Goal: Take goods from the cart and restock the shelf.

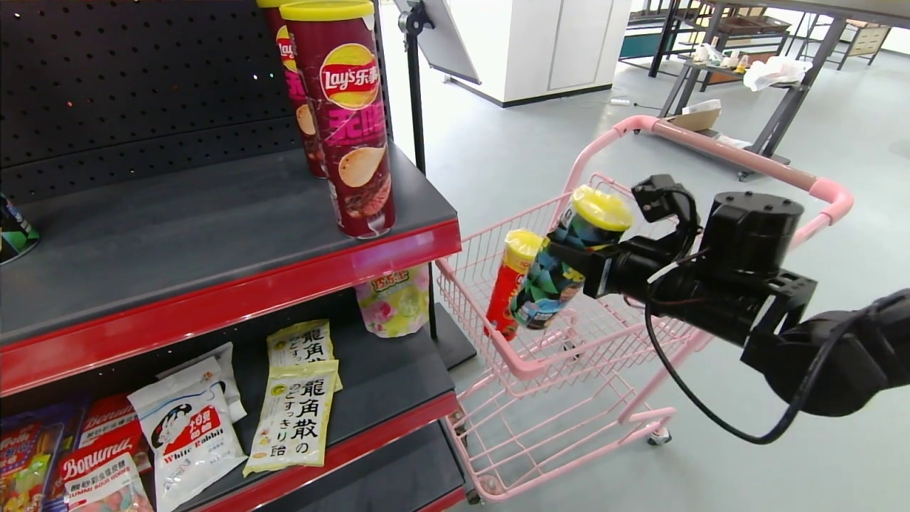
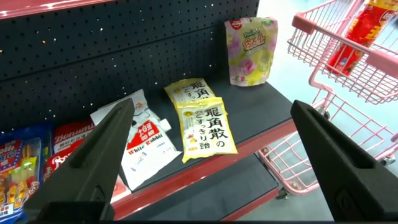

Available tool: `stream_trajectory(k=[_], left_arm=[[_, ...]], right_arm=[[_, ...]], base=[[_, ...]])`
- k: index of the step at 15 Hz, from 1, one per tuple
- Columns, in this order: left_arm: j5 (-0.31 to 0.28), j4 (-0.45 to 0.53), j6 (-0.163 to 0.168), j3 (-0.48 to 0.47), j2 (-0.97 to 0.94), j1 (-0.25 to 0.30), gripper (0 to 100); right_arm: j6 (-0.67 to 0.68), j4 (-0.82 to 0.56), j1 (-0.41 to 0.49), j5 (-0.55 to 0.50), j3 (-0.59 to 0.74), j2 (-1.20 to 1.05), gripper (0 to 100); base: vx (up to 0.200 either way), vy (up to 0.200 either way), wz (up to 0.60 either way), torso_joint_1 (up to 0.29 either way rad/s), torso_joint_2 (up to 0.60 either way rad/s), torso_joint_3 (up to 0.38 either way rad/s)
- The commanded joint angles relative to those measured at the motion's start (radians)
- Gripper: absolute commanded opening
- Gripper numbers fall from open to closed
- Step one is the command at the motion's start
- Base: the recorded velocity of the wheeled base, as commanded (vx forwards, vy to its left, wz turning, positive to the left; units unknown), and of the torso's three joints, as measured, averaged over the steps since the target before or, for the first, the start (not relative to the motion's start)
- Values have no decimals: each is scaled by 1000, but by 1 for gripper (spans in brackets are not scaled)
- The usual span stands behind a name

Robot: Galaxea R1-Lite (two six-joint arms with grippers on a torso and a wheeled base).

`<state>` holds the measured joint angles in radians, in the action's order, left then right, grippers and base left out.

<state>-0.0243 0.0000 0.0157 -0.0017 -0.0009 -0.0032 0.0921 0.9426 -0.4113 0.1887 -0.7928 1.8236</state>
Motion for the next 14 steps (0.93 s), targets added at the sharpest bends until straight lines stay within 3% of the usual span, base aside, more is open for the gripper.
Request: stream_trajectory(k=[1, 3, 7, 10, 14], left_arm=[[0, 0, 0, 0, 1, 0, 100], [0, 0, 0, 0, 1, 0, 100], [0, 2, -3, 0, 1, 0, 100], [0, 2, -3, 0, 1, 0, 100], [0, 2, -7, 0, 1, 0, 100]], right_arm=[[-34, -114, -20, 0, -31, -210, 0], [-37, -251, -23, -5, 0, -348, 0], [-37, -619, -14, -140, 138, -756, 0], [-120, -933, 78, -213, 167, -997, 0], [-140, -1039, 109, -242, 296, -1219, 0]], base=[[0, 0, 0, 0, 0, 0], [0, 0, 0, 0, 0, 0], [0, 0, 0, 0, 0, 0], [0, 0, 0, 0, 0, 0], [0, 0, 0, 0, 0, 0]])
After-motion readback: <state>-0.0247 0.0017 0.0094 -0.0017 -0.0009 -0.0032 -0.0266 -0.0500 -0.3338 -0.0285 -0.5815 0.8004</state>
